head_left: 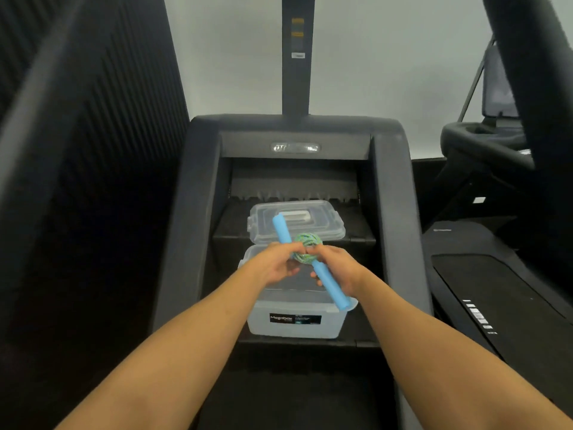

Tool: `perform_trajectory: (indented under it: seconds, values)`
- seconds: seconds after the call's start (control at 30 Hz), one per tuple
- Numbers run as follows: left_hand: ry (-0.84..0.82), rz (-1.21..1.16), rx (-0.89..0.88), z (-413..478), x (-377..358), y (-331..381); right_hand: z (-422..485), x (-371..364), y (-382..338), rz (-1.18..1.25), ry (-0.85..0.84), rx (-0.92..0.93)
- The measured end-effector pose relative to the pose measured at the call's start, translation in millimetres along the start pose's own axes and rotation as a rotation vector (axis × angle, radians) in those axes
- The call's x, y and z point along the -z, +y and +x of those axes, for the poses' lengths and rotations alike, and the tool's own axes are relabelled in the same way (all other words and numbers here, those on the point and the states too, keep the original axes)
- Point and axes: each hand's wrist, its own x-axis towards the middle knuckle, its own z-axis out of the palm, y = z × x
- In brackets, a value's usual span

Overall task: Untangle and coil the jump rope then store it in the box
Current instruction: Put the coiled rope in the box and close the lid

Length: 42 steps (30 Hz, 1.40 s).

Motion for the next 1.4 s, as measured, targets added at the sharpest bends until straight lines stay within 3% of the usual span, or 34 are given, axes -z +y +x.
perform_trajectory:
  seconds: [0.23,0.37,0.7,0.9,1.07,1.23,1.4]
  values:
    - [0.028,0.290,0.008,80,19,-6,88,33,-7,-0.490,-0.187,-0.103]
    - [0.015,0.247,0.079,106,35,-20,133,36,9,-0.545,-0.264,-0.159]
    - [-0.071,0.150,0.481,148,65,-87,189,41,84,-0.694,-0.441,-0.370]
    - [-0.048,0.154,0.626,174,70,-127,207,39,121,-0.747,-0.434,-0.545]
    - [-0.039,0.189,0.641,198,73,-145,218,40,139,-0.690,-0.357,-0.572]
    - [-0.010,0.183,0.672,215,71,-154,234,39,152,-0.809,-0.291,-0.542]
    - [0.021,0.209,0.689,222,73,-161,239,36,158,-0.801,-0.315,-0.581]
